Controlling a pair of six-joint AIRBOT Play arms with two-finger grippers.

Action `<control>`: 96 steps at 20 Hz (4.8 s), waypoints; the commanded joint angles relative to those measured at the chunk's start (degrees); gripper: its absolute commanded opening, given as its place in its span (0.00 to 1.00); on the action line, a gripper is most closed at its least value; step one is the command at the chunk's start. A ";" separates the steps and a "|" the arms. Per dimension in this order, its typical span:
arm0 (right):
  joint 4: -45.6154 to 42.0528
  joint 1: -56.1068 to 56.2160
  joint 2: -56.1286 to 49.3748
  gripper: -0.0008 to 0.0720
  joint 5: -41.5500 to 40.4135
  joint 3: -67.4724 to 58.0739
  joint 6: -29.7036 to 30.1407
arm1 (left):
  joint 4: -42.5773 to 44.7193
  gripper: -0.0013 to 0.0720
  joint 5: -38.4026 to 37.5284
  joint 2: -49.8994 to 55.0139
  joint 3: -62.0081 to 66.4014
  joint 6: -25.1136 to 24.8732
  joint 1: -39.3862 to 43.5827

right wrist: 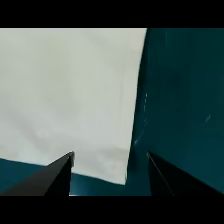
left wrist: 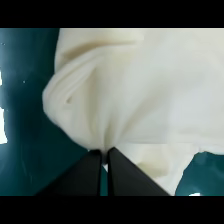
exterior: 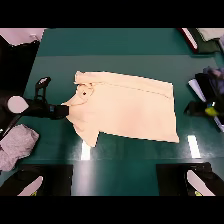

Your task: Fold the shirts.

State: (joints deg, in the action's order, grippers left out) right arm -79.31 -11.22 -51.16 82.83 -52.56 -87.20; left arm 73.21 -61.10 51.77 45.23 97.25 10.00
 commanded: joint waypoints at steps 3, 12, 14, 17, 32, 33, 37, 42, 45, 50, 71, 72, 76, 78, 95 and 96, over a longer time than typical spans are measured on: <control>1.29 -3.65 4.26 0.75 -0.63 19.39 0.31 | 0.04 0.05 -4.74 -3.08 0.07 -3.06 0.02; 7.76 -3.65 2.51 0.70 -7.76 25.16 0.28 | 0.07 0.06 -5.64 -3.08 0.07 -3.56 0.02; 7.67 -3.65 0.79 0.64 -8.59 25.16 0.28 | 0.07 0.05 -6.16 -3.08 0.07 -4.37 0.02; 7.78 -3.65 -1.16 0.58 -8.15 25.16 0.28 | 0.07 0.06 -7.30 -3.08 0.07 -4.70 0.02; 13.79 -3.67 17.35 0.03 -9.81 0.63 2.60 | 0.07 0.05 -7.67 -3.10 31.36 -5.09 0.02; 13.81 -3.65 18.38 0.03 -11.13 -2.93 2.60 | 0.07 0.05 -8.11 -3.10 35.52 -5.46 0.02; 13.81 -3.65 20.44 0.03 -14.67 -14.53 2.62 | 0.04 0.05 -9.57 -3.10 52.87 -6.29 0.02; 13.77 -3.65 20.52 0.03 -19.34 -27.41 2.67 | -0.13 0.05 -9.92 -3.10 72.32 -6.21 0.02; 13.66 -3.65 20.46 0.03 -21.31 -34.32 2.71 | -2.34 0.05 -9.99 -3.10 78.79 -6.19 0.00; 13.20 -3.65 17.94 0.03 -18.93 -46.86 3.50 | -13.53 0.05 -8.28 -3.10 80.35 -6.19 0.02; 4.44 -2.54 -22.71 0.03 -1.22 -46.10 -2.82 | -4.15 0.05 -7.39 15.21 50.60 -15.28 0.00; 4.61 -1.68 -23.78 0.03 -5.38 -43.85 -2.16 | -4.15 0.06 -4.90 18.49 50.60 -15.41 0.00; 4.61 2.49 -26.86 0.03 -23.93 -34.60 -1.64 | -4.17 0.06 1.33 30.05 50.58 -15.08 0.00; 4.66 4.07 -27.85 0.03 -30.03 -31.74 -1.66 | -4.17 0.06 1.55 34.49 50.58 -14.93 0.00; 4.72 -0.46 -25.35 0.80 -20.92 -31.63 -1.64 | 17.81 0.70 -19.15 35.36 49.18 -8.66 -0.90; 4.76 -0.87 -23.74 0.80 -20.52 -30.62 -1.64 | 17.70 0.70 -20.11 34.12 47.21 -8.37 -1.31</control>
State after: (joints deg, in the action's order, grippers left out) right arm -74.61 -10.52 -78.19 58.39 -84.23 -88.82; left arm 87.29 -74.06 87.50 94.56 87.68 9.43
